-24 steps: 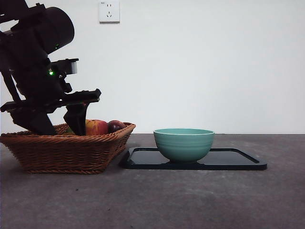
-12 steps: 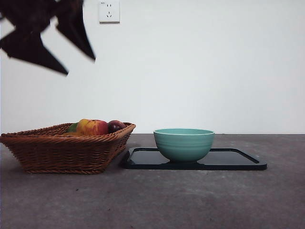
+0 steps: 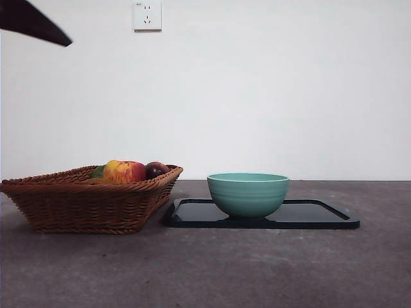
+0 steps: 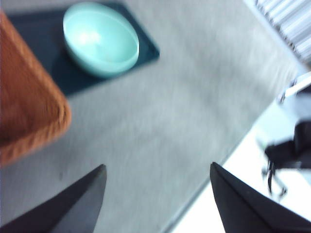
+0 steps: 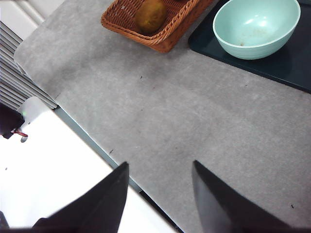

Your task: Pick up the wifruite, put it on the bowl, pick up the plate, put it on desk

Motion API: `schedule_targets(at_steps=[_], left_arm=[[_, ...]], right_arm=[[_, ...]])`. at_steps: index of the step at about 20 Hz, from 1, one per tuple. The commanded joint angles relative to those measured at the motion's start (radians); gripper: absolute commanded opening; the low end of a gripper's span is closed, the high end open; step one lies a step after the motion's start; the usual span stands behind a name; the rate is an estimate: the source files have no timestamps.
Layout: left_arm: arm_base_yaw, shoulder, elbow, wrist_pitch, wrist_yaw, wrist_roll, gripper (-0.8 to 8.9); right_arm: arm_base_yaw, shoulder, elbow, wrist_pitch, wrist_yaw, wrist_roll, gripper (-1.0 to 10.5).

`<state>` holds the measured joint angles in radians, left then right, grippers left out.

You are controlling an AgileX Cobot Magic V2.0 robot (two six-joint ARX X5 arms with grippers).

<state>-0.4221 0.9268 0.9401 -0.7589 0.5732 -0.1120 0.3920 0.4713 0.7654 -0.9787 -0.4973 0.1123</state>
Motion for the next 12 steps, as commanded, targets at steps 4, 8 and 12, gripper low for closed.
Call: schedule_targets(at_steps=[4,8,12], left_arm=[[-0.005,0.005,0.013,-0.056,0.003,0.097,3.39],[-0.005,0.005,0.013,-0.056,0.003,0.101,3.39],[-0.005,0.005,0.013,-0.056,0.003,0.105,3.39]], right_arm=[[0.005,0.003,0.006,0.009,0.001,0.011,2.1],[0.005,0.002,0.006,0.009,0.001,0.015,2.1],[0.005,0.003,0.006,0.009,0.001,0.015,2.1]])
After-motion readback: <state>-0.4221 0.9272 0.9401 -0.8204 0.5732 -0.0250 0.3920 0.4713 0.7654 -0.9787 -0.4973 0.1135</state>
